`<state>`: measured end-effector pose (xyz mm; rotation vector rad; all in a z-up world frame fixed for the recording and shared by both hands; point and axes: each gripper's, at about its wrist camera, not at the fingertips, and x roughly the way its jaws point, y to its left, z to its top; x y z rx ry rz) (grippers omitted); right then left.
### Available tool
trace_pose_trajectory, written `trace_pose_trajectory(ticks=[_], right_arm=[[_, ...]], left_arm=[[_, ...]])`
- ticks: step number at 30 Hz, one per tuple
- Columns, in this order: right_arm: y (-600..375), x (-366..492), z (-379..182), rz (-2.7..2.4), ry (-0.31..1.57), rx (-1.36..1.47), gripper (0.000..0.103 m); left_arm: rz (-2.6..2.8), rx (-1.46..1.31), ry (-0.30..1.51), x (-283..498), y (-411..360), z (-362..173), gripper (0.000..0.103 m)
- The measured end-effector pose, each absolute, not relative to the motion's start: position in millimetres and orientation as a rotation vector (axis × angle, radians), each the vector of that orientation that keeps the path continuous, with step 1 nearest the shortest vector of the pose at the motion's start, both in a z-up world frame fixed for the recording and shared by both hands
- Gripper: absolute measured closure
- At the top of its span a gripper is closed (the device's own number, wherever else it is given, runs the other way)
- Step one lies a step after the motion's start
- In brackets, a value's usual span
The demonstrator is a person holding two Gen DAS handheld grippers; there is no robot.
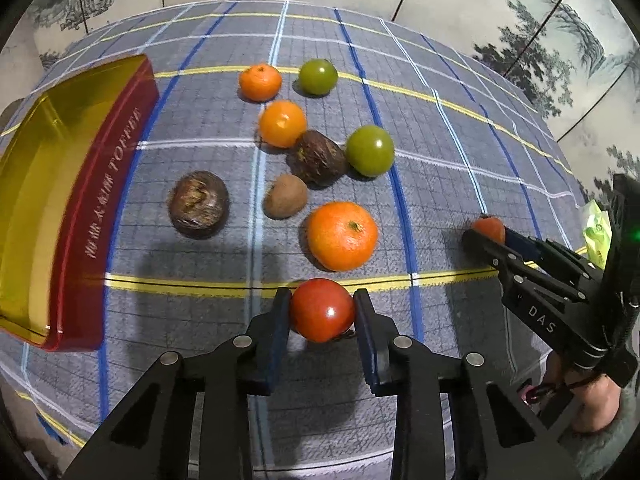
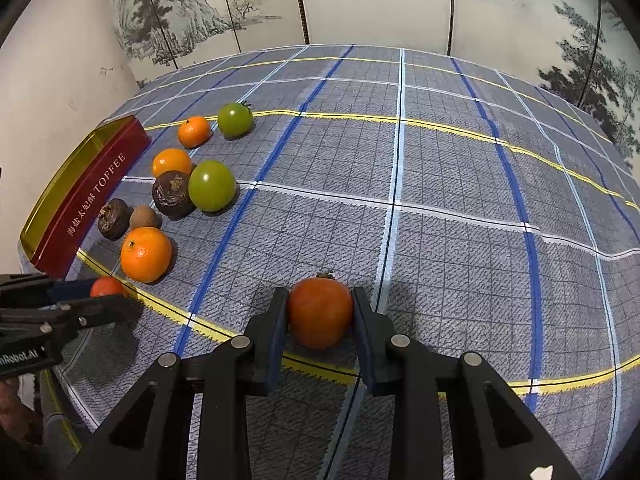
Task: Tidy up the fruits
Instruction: 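Carry the red tomato with the left gripper over the gold tin and lower it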
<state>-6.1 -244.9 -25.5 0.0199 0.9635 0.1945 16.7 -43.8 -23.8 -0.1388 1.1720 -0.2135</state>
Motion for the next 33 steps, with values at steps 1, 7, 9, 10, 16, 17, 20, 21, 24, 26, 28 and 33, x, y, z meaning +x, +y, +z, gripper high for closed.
trace_pose_trajectory(ticks=[1,7,9,10,16,17,20,21,24,26,28,33], right_arm=[[-245,-6,-25,0.194,0.963,0.02,0.074],[-244,-6,-25,0.193,0.965,0.017,0.074],[-244,-6,-26,0.193,0.966,0.014,0.074],[-244,-6,-26,0.194,0.966,0.012,0.074],[-243,-5,-26,0.191,0.971,0.007,0.074],[-243,-5,-26,0.19,0.972,0.005,0.074],[-241,-3,-26,0.187,0.975,0.002,0.074],[-241,-3,-26,0.185,0.976,0.001,0.074],[-241,-3,-26,0.181,0.98,-0.002,0.074],[-240,-3,-25,0.176,0.983,-0.007,0.074],[-238,-2,-25,0.172,0.985,-0.009,0.074],[-237,-2,-25,0.16,0.989,-0.011,0.074]], left_arm=[[-0.211,-0.137,1.169,17,-42,-22,0.071],[-0.176,-0.132,1.107,20,-16,2,0.071],[-0.155,-0.113,1.077,22,-3,12,0.071],[-0.139,-0.105,1.057,23,5,18,0.071],[-0.02,-0.09,0.988,37,61,35,0.071],[0.009,-0.092,0.986,39,73,34,0.071],[0.085,-0.085,0.986,47,105,28,0.071],[0.112,-0.084,0.995,50,117,24,0.071],[0.159,-0.09,1.013,54,145,12,0.071],[0.191,-0.091,1.034,55,158,3,0.071],[0.208,-0.092,1.047,55,167,-4,0.071],[0.223,-0.091,1.072,53,176,-18,0.071]])
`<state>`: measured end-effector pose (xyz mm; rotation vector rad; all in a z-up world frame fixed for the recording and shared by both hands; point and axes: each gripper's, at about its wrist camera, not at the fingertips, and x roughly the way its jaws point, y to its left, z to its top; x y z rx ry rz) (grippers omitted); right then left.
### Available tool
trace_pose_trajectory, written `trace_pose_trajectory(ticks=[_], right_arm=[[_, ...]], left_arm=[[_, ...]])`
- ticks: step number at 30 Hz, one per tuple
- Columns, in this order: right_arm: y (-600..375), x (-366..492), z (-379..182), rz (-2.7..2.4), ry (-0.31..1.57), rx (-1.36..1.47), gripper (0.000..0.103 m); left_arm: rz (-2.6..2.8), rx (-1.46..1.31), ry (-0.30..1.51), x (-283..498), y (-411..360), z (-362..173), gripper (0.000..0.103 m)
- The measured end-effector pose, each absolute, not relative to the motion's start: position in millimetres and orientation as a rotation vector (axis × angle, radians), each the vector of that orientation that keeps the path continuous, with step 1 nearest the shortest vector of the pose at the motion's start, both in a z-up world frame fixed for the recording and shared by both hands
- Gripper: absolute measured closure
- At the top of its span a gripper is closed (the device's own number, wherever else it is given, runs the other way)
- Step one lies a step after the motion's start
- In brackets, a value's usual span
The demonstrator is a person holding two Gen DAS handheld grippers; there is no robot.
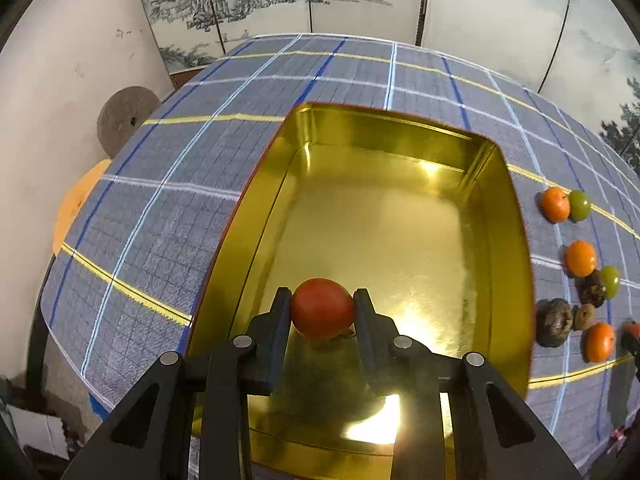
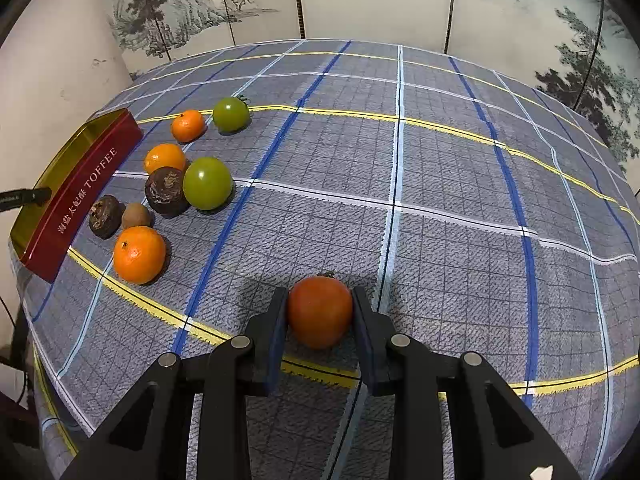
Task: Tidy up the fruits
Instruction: 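Carry the red tomato with the left gripper over the gold tin and lower it, then open the left gripper to release the red tomato inside the tin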
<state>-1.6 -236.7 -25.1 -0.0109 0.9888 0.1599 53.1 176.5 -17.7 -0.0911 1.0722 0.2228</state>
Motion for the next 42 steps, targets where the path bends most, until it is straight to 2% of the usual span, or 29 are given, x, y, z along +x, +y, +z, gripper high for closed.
trace_pose_trajectory(ticks=[29,42], right_arm=[[-232,-2,-25,0.144,0.989,-0.027,0.074],[-233,-1,-23,0.146,0.989,-0.005,0.075]], left_arm=[[0.232,-0.062,1.11,54,177,-38,0.069],[0.231,-0.049,1.088,49,173,-35,0.057]])
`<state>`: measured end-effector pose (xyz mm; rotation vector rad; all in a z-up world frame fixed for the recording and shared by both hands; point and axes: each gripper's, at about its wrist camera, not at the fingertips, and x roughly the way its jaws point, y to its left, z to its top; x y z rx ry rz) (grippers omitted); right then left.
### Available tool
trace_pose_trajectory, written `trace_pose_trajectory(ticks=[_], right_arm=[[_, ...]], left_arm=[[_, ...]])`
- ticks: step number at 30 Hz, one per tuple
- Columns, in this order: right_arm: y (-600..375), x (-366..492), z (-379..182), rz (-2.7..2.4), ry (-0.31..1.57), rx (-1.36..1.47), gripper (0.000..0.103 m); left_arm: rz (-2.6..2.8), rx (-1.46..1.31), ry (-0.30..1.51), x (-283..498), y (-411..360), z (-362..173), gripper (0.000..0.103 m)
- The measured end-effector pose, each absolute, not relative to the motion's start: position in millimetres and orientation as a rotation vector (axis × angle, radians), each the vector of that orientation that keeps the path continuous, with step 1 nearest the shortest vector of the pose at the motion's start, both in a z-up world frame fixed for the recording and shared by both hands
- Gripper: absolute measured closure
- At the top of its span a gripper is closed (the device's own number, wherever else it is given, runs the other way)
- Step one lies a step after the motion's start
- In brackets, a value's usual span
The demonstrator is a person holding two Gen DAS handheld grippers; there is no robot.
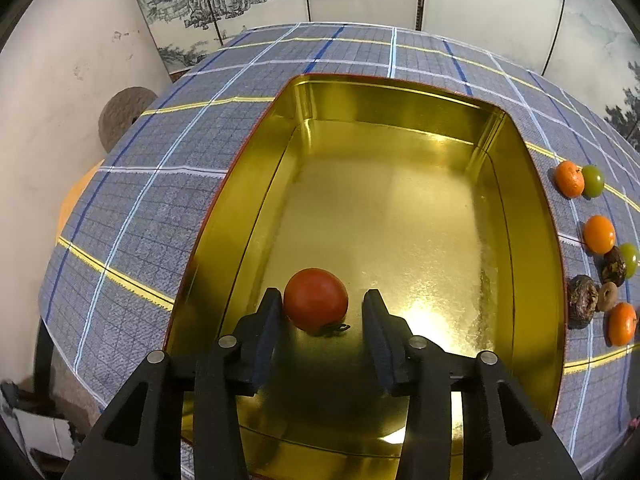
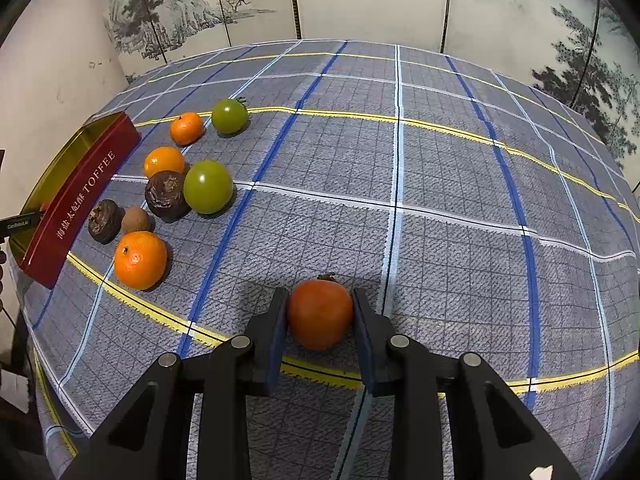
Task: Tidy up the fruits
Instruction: 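Open the left gripper to release the red tomato inside the tin, then carry the red tomato with the right gripper into the tin and open it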
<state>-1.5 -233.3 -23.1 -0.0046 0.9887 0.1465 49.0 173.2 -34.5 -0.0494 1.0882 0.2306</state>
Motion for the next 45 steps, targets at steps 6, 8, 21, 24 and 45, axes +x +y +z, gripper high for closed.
trace_pose_trajectory(ticks=[6,8,21,24,45], right_arm=[[-232,0,-17,0.145,0.975,-0.004,0.075],[-229,1,-13,0.148,0.965,-0.009,0.075],[-161,16,32,0.341,0.874,-0.071,0.075],[-131,20,41,0.43,0.864,-0.072,0.075],[55,40,34,0.756,0.876,-0.256,0.075]], left_arm=[[0.228,-0.037,1.046,45,168,-24,0.048],[0.234,-0.035,1.026,43,166,-20,0.047],[0.256,-0.071,0.881,13,166,16,0.039],[0.267,-0.079,0.867,6,170,21,0.038],[0.398,-0.255,0.879,-45,224,15,0.032]])
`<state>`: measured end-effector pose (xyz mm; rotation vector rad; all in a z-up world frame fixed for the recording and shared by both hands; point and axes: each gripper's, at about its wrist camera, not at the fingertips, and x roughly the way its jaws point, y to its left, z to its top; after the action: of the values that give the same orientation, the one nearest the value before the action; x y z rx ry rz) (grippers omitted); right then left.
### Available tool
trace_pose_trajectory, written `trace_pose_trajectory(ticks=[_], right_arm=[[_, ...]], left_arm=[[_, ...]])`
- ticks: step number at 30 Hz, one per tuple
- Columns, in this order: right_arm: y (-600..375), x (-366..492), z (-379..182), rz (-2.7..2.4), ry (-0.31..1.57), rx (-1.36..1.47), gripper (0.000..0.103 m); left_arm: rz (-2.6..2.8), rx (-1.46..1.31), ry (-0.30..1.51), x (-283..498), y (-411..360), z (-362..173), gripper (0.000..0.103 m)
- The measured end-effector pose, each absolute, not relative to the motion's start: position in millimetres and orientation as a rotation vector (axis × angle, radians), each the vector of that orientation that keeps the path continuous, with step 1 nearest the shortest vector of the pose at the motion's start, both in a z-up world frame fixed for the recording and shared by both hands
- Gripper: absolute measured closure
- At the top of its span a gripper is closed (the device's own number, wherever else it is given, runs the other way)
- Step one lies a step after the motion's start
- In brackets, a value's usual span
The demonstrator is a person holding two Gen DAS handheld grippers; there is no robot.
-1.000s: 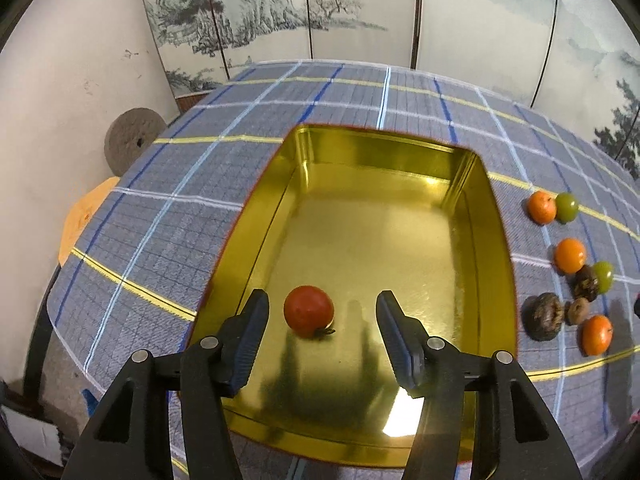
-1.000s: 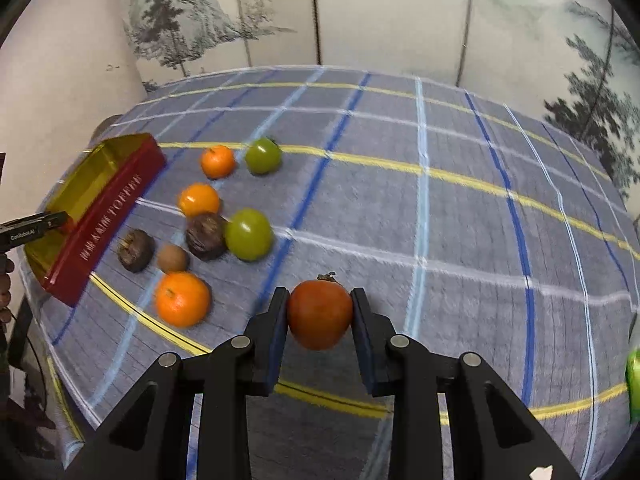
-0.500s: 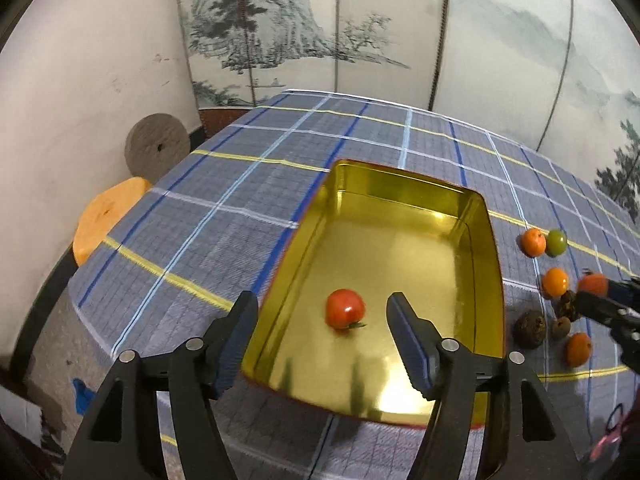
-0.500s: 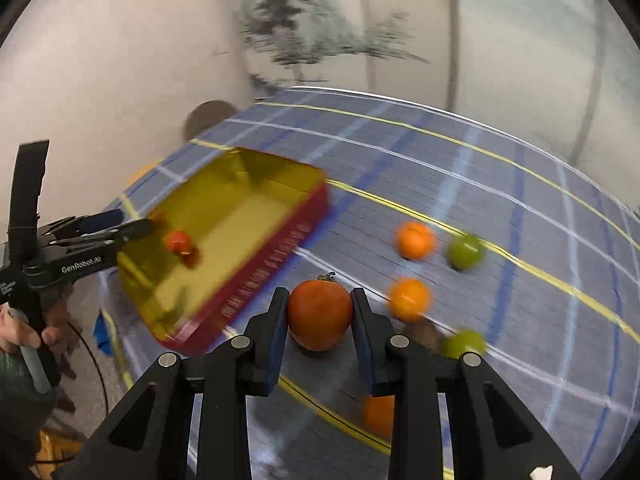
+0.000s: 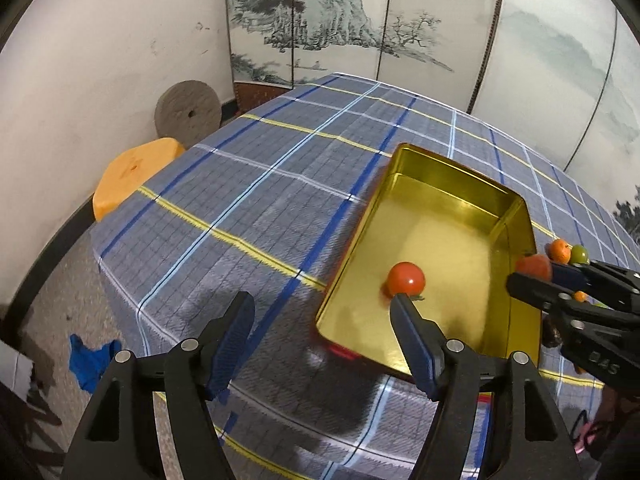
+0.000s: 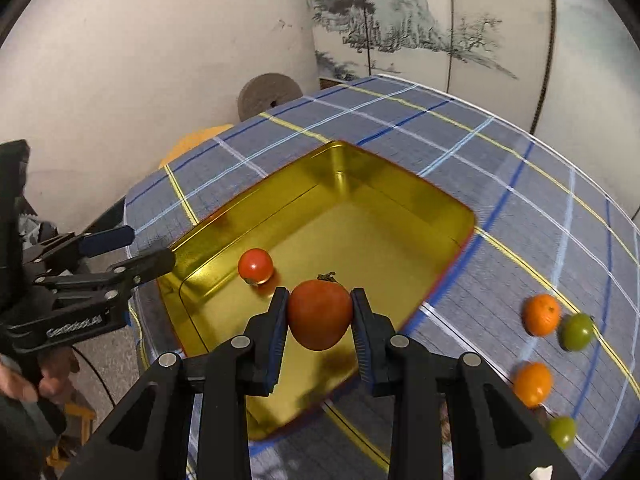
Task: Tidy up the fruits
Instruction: 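Carry the red tomato with the right gripper into the tin and open it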
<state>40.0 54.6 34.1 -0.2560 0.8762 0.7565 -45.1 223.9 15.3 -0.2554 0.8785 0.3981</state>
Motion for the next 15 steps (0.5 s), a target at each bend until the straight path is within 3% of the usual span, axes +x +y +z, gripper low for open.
trace_pose_trajectory(ticks=[15], right_arm=[[83,57,-5,0.732,0.934,-0.359,0.075]], left_arm=[[0.413,-0.267,0.906,-44,230,8,0.032]])
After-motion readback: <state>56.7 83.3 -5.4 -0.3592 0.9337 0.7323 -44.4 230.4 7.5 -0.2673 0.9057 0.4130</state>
